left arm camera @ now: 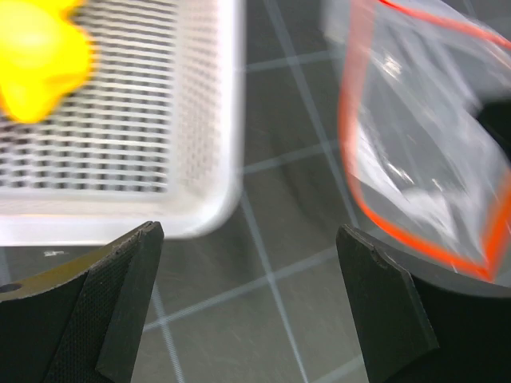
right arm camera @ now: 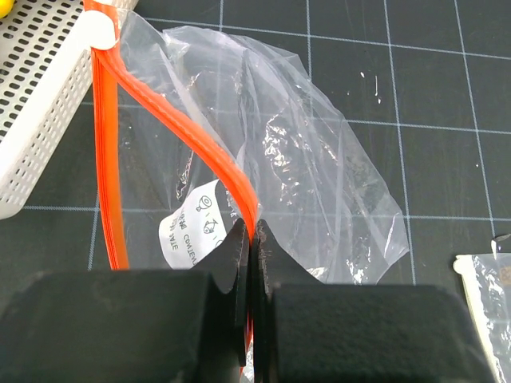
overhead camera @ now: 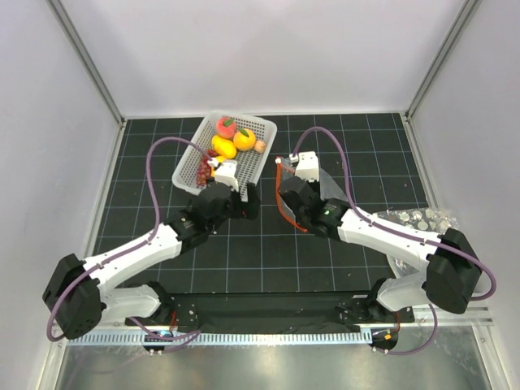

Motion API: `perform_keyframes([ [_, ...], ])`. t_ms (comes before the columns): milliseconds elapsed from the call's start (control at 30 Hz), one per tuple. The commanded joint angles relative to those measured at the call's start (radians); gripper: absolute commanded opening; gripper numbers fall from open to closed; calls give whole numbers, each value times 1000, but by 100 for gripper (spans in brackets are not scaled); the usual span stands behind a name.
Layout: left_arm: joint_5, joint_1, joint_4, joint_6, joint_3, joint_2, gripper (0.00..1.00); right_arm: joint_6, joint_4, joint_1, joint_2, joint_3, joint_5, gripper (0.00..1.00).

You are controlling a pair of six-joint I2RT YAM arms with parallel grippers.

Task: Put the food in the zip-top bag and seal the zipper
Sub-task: Open the zipper of the food storage bag, then pick up the fake fruit from the bin.

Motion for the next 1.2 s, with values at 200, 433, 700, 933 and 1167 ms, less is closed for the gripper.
perform_keyframes([
  [200,86,283,-139,-175,146,169,100,20,20,-2,-36,29,10,1],
  [433,-58,290,-187,-143,342,331,100,15,29,-2,-42,24,-21,1],
  [700,-239,302,-294,-17,580,522,100,14,34,-3,-50,23,-44,1],
  [933,-223,348,-304,32,684,675,100,9,45,-3,-64,15,-64,1],
  [1167,-197,363,-347,58,789,850,100,9,51,-3,-57,10,-73,1],
])
